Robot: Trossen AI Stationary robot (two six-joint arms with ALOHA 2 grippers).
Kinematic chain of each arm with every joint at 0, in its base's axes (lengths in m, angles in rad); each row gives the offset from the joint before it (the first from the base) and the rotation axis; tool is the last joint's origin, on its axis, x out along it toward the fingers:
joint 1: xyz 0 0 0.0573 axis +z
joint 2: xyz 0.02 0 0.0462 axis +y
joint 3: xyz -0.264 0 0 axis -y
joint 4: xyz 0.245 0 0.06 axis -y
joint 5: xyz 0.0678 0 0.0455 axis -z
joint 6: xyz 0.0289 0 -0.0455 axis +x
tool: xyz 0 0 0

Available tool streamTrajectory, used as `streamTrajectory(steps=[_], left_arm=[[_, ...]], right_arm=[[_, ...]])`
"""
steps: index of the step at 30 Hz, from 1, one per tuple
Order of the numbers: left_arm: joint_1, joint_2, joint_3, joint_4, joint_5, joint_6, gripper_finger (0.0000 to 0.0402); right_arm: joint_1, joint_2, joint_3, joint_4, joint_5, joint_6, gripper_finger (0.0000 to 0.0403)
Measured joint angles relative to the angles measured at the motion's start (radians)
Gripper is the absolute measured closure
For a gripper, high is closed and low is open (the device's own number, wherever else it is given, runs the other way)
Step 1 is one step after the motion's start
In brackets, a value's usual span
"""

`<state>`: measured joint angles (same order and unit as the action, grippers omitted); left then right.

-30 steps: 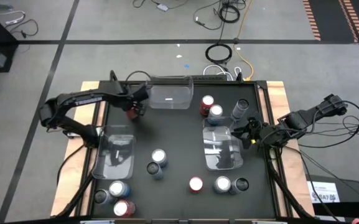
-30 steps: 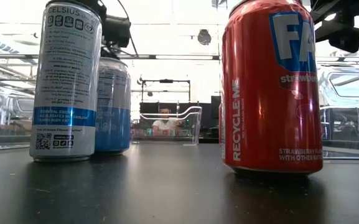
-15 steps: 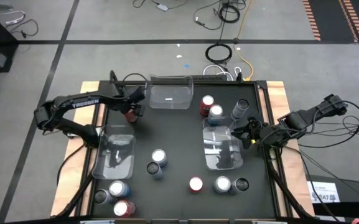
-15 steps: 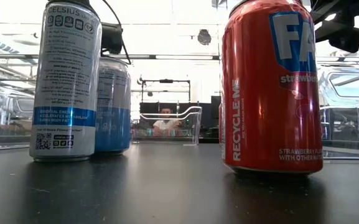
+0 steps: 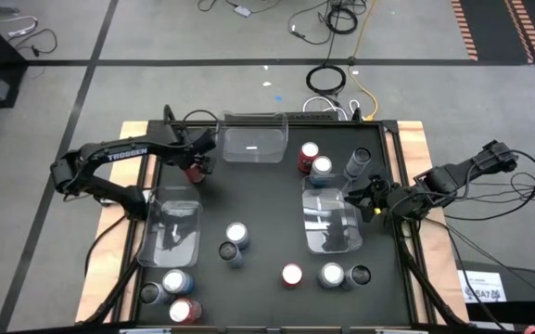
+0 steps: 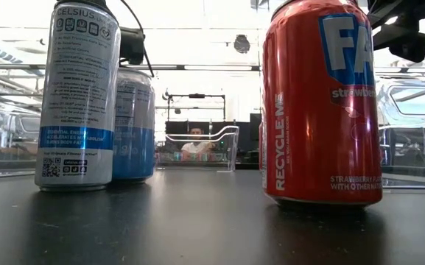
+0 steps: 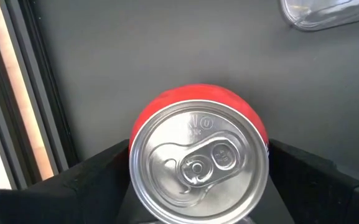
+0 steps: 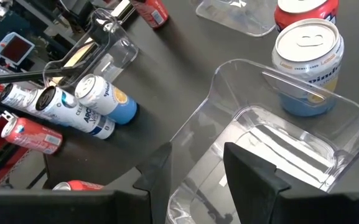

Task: Sort soda cans
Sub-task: Move the red soda can to the top left of the table, then move the left transparent bin to the center of the table

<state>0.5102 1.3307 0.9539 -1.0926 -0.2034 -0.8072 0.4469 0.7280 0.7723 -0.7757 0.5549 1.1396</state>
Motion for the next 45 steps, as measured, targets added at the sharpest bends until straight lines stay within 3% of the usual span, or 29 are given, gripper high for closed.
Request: streamTrajectory(steps=[12, 28, 40, 45], left_arm=[[0.0, -0.083, 0.0, -0.001, 0.009, -0.025, 0.0038], [-0.01, -0.311, 0.069, -0.021, -0.006, -0.104, 0.0037], [-0.219, -0.383, 0.086, -0.124, -0.027, -0.298, 0.0037], [-0.307, -0.383, 0.086, -0.084, -0.022, -0.354, 0.0037]], right_arm=[[0.0, 0.0, 0.0, 0.0, 0.0, -0.003, 0.0266], [0.0, 0.0, 0.0, 0.001, 0.0, -0.002, 0.0266], [0.0, 0.002, 0.0, 0.009, -0.002, 0.0, 0.0266], [0.0, 0.003, 0.0, 0.009, -0.002, 0.0, 0.0266]])
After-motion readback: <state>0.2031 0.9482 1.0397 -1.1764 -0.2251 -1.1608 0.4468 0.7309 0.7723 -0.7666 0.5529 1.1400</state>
